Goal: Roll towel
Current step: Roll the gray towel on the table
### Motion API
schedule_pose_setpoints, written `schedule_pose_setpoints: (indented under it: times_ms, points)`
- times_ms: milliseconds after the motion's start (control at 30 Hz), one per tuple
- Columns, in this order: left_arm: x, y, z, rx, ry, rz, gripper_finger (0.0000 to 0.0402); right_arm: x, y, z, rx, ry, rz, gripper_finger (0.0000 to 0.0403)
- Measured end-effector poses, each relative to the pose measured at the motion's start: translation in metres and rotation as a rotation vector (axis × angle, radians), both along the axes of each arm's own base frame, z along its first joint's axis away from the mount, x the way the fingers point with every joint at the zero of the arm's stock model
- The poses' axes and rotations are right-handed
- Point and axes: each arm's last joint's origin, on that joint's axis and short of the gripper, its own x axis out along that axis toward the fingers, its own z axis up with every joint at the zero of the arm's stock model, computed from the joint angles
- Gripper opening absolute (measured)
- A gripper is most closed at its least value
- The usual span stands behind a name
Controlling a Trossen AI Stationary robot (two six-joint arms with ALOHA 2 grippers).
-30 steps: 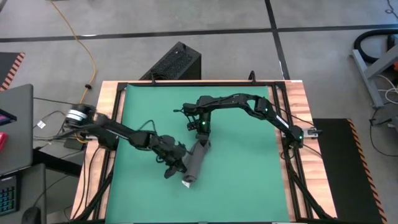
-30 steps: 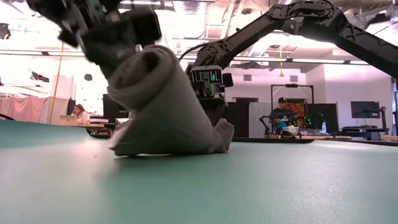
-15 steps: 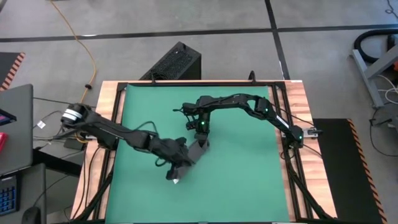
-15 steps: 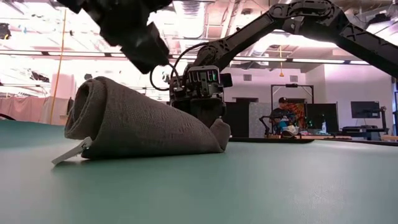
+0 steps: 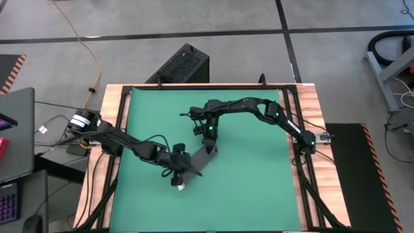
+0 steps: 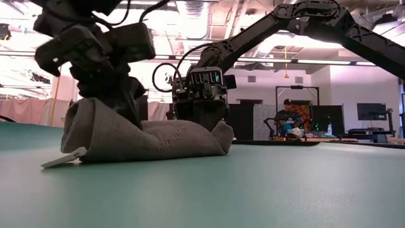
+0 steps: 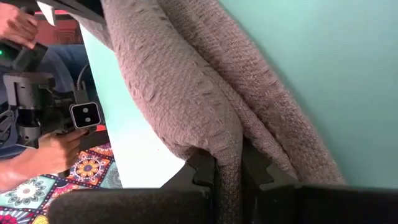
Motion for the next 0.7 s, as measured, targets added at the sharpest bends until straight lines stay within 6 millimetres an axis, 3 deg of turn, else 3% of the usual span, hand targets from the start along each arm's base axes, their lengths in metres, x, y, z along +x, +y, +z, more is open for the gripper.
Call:
schedule_pose_setpoints:
  times_ms: [333,533,700]
  points:
    - [-0.016,-0.008,-0.016,-0.04,0.011,0.044,0.0,-0.003,-0.006,0.008,-0.007,-0.025,0.005,0.0047]
    - [-0.017,-0.009,-0.016,-0.032,0.011,0.039,0.0,-0.008,-0.023,0.032,-0.125,-0.072,-0.016,0.0134]
    - [-0.017,-0.009,-0.016,-0.011,0.007,0.031,0.0,-0.02,-0.039,0.06,-0.235,-0.091,-0.035,0.0156]
